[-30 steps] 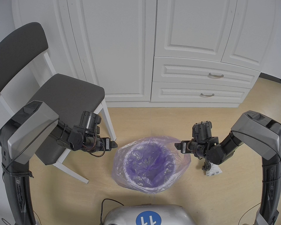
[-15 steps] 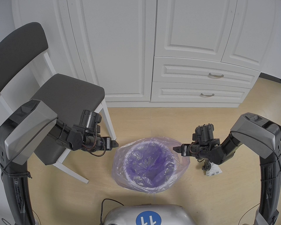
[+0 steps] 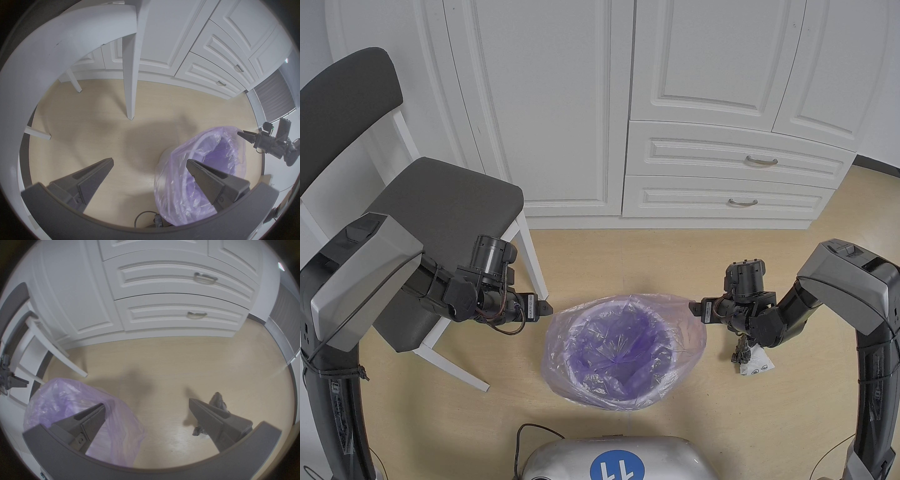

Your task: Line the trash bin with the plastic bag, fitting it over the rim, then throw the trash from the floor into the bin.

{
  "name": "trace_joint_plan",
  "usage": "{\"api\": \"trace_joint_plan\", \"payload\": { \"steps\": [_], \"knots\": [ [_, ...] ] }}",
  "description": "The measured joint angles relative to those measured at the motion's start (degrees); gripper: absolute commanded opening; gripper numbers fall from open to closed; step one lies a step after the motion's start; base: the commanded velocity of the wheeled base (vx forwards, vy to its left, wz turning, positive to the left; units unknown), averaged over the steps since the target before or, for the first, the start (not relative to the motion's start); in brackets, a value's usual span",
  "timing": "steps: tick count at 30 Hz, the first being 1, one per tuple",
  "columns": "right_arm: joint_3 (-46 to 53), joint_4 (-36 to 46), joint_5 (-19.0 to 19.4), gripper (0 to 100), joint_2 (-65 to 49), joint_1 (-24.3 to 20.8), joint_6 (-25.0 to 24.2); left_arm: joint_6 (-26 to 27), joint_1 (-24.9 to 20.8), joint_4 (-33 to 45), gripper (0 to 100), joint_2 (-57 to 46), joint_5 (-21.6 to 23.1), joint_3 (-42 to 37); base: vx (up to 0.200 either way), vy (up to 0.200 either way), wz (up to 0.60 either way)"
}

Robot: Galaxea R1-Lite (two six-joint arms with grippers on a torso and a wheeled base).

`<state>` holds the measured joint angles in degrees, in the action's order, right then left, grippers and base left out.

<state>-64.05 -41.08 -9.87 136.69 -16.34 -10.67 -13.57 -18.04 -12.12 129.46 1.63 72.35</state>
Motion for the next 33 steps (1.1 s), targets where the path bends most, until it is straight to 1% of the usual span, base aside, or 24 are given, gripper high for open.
{"api": "trace_joint_plan", "payload": {
  "steps": [7,11,16,23,29,33],
  "knots": [
    [-2.0,0.1,0.9,100,4.8,0.5,0.3,0.5,0.0,0.0,100,0.8,-0.1,0.0,0.0,0.0,0.0],
    [-3.2,0.2,1.3,100,7.9,-0.5,0.1,0.6,0.0,0.0,100,1.4,-0.1,0.1,0.0,0.0,0.0],
    [-3.8,1.8,3.2,100,9.9,-2.0,-1.2,0.7,0.0,-1.0,100,2.5,-0.2,0.3,0.0,0.0,0.0],
    [-4.1,2.4,3.3,100,10.7,-2.6,-2.5,0.9,0.1,-2.4,100,5.0,-0.2,0.8,0.0,0.0,0.0],
    [-4.2,2.5,3.3,100,10.8,-2.6,-2.6,1.0,0.7,-2.3,100,8.9,-0.2,3.8,0.0,0.0,0.0],
    [-4.9,5.4,3.3,100,10.9,-2.6,-3.2,1.0,1.4,-1.9,100,11.8,-0.1,6.6,0.0,0.0,0.0]
  ]
}}
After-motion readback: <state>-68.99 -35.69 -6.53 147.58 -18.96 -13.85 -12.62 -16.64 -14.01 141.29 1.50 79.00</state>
